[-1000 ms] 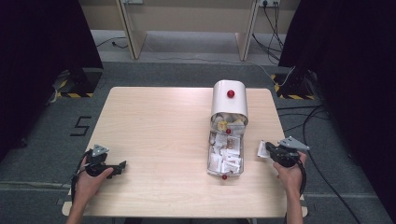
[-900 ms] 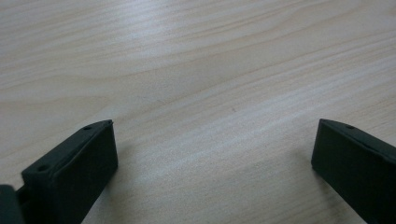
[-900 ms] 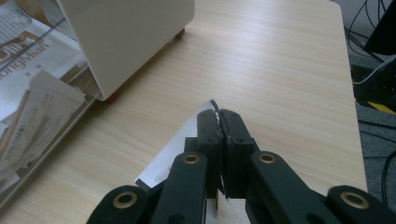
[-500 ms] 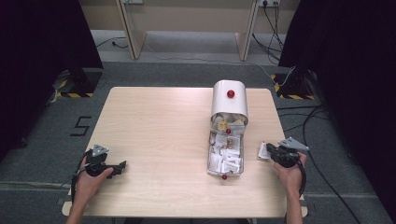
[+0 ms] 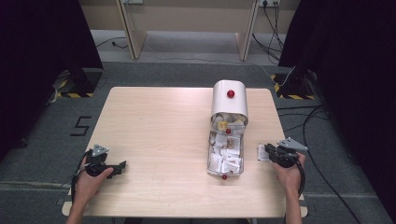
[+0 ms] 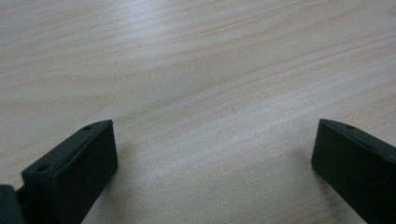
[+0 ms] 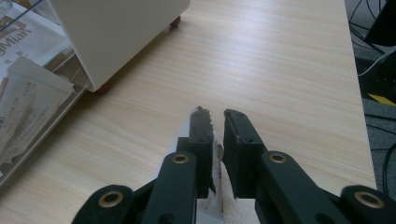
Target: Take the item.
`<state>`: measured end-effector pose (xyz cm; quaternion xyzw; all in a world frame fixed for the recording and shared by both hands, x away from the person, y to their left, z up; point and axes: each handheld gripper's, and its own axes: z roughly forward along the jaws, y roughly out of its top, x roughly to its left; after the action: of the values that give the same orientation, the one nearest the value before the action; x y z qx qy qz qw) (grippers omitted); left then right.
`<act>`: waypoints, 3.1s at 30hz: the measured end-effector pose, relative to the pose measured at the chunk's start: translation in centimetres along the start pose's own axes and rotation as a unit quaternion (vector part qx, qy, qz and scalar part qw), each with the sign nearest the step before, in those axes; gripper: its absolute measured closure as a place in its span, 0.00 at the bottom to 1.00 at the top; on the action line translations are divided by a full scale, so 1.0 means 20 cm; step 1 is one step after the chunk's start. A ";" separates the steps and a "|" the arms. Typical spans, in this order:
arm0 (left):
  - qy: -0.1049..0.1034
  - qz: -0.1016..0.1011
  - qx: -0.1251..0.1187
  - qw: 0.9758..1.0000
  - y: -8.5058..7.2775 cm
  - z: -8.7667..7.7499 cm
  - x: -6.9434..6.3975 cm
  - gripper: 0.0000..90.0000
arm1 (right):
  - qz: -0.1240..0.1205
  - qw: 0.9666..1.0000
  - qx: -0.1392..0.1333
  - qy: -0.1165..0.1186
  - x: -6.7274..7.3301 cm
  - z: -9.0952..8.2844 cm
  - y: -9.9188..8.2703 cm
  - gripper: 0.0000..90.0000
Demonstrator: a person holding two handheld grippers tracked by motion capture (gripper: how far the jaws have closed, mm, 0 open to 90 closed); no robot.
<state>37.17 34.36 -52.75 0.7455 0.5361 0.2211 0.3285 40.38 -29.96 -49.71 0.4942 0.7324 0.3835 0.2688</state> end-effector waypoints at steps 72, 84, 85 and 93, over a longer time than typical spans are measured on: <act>0.001 0.000 0.001 1.000 0.00 0.00 0.00 0.00 | 0.013 1.000 0.008 -0.001 0.24 -0.25 -0.08 0.29; 0.001 0.000 0.001 1.000 0.00 0.00 0.00 0.00 | 0.006 1.000 0.011 0.003 0.27 -0.27 -0.12 0.27; 0.001 0.000 0.001 1.000 0.00 0.00 0.00 0.00 | 0.007 1.000 0.012 0.003 0.28 -0.27 -0.12 0.25; 0.001 0.000 0.001 1.000 0.00 0.00 0.00 0.00 | 0.007 1.000 0.018 0.005 0.30 -0.28 -0.15 0.18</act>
<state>37.07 34.42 -52.74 0.7452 0.5370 0.2216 0.3275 32.32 -26.69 -49.24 0.5019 0.7372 0.3747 0.2537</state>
